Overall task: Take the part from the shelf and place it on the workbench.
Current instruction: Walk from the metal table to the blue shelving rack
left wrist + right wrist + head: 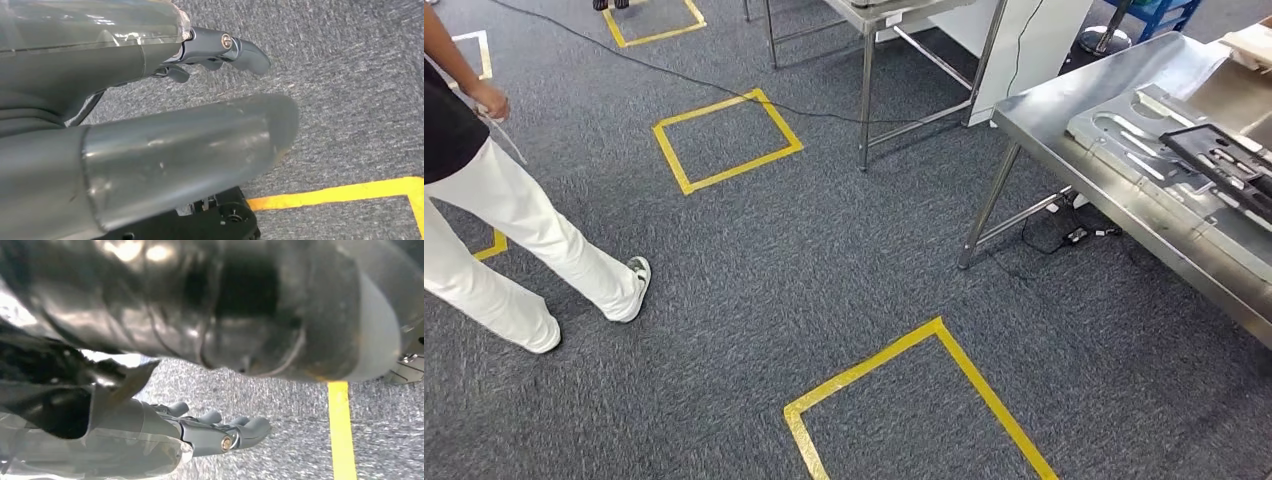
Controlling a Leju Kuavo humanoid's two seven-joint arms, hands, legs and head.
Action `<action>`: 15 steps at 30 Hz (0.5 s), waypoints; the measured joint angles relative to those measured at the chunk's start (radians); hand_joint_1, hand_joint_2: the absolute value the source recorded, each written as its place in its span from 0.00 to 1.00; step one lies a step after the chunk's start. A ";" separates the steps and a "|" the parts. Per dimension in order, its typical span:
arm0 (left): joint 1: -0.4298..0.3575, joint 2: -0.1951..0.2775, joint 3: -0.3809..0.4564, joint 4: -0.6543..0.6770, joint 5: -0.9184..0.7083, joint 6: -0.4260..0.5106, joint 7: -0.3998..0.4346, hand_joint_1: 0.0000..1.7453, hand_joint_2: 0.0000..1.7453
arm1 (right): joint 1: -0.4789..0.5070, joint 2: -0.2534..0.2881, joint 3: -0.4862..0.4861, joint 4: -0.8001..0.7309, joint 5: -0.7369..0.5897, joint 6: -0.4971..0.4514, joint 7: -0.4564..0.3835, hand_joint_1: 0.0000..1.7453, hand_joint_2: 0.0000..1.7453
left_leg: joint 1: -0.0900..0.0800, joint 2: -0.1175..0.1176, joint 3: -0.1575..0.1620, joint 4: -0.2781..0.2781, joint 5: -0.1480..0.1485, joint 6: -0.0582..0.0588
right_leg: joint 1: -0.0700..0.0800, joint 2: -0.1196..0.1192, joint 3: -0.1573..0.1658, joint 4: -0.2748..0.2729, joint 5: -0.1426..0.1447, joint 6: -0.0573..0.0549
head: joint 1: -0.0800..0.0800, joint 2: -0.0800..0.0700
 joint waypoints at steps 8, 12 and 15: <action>-0.001 -0.001 0.000 0.000 0.001 0.000 0.002 0.00 0.00 | -0.005 -0.007 -0.001 0.008 0.010 0.001 0.000 0.00 0.00 | -0.001 -0.078 -0.008 -0.009 0.018 0.038 | -0.012 0.104 -0.131 0.287 -0.145 0.022 | 0.000 0.000; -0.001 -0.003 0.000 0.000 0.000 0.008 0.005 0.00 0.00 | -0.003 -0.009 -0.004 0.011 0.009 0.000 0.000 0.00 0.00 | -0.004 -0.133 -0.007 -0.001 0.016 0.034 | -0.012 0.148 -0.059 0.102 -0.016 0.007 | 0.000 0.000; -0.003 -0.005 -0.002 0.001 0.000 0.018 0.003 0.00 0.00 | -0.001 -0.009 -0.017 0.010 0.006 -0.002 0.001 0.00 0.00 | -0.002 -0.164 -0.018 0.004 0.018 0.018 | -0.008 0.184 -0.029 0.023 0.005 -0.004 | 0.000 0.000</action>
